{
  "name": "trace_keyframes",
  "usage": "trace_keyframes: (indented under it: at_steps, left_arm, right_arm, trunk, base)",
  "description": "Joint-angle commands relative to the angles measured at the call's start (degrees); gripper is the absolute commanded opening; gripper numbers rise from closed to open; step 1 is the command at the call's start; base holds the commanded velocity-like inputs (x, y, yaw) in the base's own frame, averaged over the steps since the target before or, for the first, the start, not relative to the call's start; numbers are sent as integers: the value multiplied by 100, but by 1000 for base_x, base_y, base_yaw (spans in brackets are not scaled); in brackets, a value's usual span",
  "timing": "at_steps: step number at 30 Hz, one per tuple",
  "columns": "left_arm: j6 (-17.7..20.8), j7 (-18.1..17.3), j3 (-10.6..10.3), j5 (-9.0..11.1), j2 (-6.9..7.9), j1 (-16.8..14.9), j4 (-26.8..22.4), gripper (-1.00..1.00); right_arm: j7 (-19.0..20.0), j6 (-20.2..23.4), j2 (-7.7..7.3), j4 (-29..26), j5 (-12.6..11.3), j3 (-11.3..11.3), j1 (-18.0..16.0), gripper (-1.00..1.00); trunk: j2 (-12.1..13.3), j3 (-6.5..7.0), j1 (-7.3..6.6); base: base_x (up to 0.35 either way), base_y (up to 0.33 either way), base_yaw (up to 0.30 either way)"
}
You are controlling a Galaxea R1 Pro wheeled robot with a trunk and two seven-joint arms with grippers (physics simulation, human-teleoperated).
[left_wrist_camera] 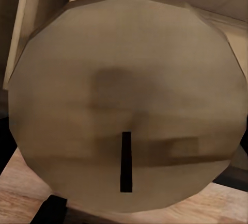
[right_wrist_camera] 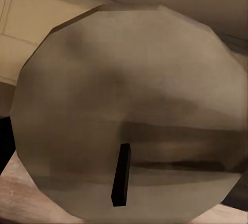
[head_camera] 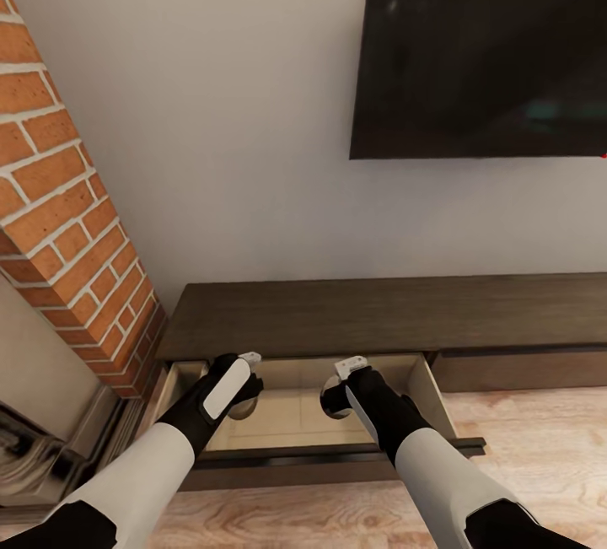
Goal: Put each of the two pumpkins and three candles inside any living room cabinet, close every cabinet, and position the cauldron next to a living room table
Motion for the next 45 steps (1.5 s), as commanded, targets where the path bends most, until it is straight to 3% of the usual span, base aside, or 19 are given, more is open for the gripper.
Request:
trace_keyframes:
  at_steps: [1,11,39,45]
  left_arm:
    - [0,-2,0,-1,2,0,2,-100]
    - [5,-2,2,10,14,0,28,-100]
    - [78,0,17,17,38,0,-25,-100]
    - [85,2,17,15,38,0,-26,-100]
  right_arm:
    - [-2,-3,0,-1,-14,0,-1,-100]
    - [239,-56,0,-46,-8,5,-1,-100]
    - [276,-60,0,-64,-7,88,3,-100]
    - [434,-60,0,-64,-7,88,8,-100]
  trunk:
    - [-42,-18,22]
    - [-443,-198,242]
    - [-1566,-700,857]
    - [-1806,-808,989]
  base:
    - [0,0,0]
    - [0,0,0]
    - [0,0,0]
    - [0,0,0]
